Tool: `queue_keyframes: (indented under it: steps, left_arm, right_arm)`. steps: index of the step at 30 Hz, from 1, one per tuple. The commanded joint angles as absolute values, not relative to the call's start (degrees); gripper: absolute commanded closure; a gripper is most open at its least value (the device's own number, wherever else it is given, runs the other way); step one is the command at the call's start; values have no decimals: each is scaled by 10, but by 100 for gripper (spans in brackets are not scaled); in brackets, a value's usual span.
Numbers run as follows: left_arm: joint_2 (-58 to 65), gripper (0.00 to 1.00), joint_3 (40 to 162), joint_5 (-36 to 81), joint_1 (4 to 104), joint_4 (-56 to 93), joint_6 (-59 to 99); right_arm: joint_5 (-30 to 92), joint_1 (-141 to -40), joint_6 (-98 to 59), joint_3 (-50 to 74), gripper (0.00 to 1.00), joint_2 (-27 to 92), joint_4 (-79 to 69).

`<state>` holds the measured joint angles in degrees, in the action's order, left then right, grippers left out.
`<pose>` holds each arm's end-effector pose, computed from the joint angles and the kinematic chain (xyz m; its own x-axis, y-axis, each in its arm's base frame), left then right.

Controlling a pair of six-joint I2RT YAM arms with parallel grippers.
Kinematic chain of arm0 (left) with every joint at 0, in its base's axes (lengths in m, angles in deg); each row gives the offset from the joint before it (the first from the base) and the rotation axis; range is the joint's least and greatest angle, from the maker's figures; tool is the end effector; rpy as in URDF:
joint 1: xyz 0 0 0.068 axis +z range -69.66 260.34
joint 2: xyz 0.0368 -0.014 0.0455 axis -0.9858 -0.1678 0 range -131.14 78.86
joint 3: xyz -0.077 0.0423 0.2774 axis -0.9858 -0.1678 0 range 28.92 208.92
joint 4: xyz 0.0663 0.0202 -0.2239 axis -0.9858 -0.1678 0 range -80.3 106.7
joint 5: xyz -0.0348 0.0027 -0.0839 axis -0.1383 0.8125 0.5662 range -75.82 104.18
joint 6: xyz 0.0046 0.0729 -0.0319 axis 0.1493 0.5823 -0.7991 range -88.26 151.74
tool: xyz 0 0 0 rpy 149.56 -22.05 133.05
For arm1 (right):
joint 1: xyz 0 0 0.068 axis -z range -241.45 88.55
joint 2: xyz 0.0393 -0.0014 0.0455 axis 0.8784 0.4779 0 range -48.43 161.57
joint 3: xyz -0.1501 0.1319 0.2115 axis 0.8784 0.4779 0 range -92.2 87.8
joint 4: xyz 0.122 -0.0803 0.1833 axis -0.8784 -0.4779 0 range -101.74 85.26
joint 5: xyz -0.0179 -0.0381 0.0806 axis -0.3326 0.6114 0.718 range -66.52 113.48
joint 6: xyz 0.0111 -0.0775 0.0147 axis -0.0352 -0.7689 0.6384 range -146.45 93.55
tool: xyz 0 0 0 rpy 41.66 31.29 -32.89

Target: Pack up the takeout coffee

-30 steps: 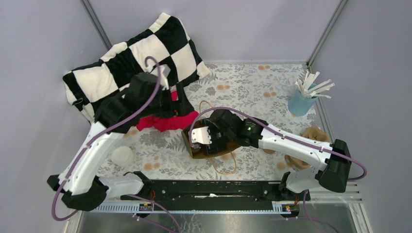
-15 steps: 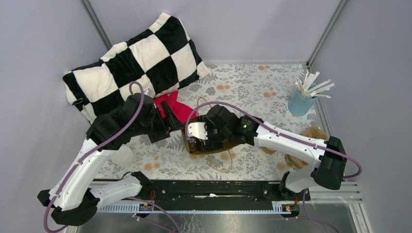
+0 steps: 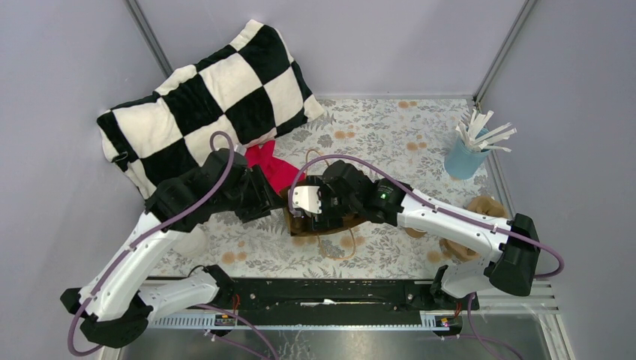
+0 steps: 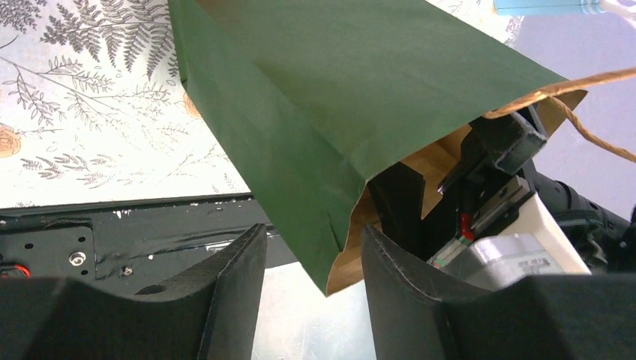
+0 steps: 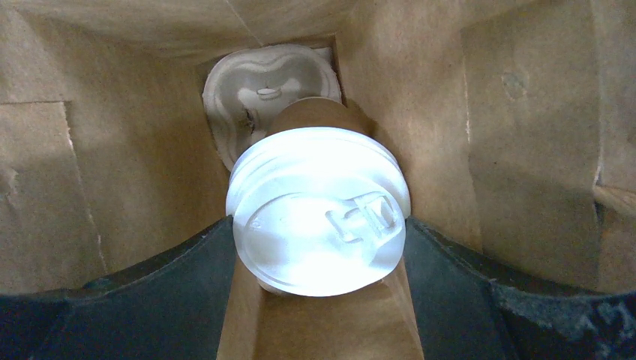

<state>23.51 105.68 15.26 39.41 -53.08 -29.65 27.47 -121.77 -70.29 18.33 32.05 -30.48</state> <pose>0.0996 -0.0881 0.3741 -0.8538 -0.4214 -0.3056 -0.1777 0.7877 -0.5899 0.1498 0.2723 0.3248 0.4057 -0.6835 -0.6068 -0.8503 -0.0388 -0.5249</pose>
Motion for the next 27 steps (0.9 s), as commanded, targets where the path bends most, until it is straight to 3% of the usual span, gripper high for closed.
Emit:
queue_keyframes:
  steps: [1,5,14,21,27]
  left_arm:
    - [190,47,1075,145,386,-491,-269]
    - [140,50,1119,116,376,-508,-234]
    - [99,85,1154,-32,290,-553,-222]
    - [88,95,1138,-124,212,-501,-153]
    - [147,96,1055,-154,188,-431,-125]
  right_arm:
    - [265,-1213,-710,171,28,311,-291]
    - [270,-1211,-714,169,28,312,-292]
    - [277,-1210,-706,154,29,301,-318]
    - [266,-1210,-740,137,29,287,-372]
    - [264,-1210,-768,154,29,257,-396]
